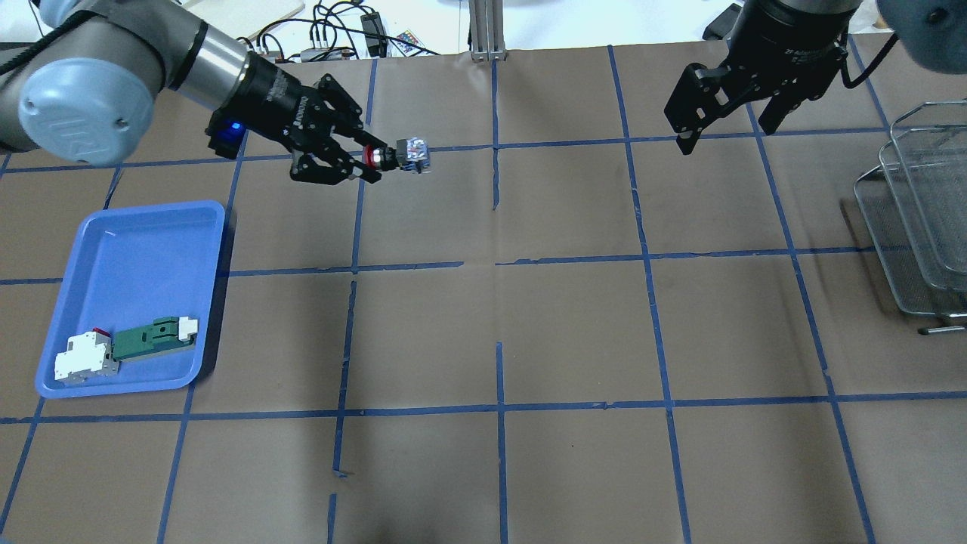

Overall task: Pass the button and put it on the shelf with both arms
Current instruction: 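Lift the red button and carry it toward the right gripper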

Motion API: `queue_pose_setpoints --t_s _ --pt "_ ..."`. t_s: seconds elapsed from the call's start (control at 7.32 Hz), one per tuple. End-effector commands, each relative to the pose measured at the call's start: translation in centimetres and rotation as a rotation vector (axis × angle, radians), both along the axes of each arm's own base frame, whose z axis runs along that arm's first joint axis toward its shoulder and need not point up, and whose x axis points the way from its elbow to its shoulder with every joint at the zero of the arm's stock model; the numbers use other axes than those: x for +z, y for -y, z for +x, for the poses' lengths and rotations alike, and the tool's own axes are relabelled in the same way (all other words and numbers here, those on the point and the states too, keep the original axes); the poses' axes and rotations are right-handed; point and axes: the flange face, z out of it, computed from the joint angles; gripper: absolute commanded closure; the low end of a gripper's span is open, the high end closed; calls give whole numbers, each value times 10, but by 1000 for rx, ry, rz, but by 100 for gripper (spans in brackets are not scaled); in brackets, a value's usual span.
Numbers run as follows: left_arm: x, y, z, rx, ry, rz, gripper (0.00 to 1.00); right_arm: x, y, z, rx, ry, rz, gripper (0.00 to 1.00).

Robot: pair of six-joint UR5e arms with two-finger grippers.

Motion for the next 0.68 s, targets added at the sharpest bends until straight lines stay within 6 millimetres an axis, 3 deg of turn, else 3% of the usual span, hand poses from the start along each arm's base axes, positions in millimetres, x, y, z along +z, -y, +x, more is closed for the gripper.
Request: queue_pose_setpoints --t_s 0.0,0.27,0.55 --pt "2 -7 -55 8 -5 19 100 5 -1 -8 254 4 -16 0" --pt "4 -16 -100 40 -3 20 100 9 -5 -7 487 11 -28 0" --pt "9 -25 -123 48 -4 19 100 5 -3 4 782 113 -75 0"
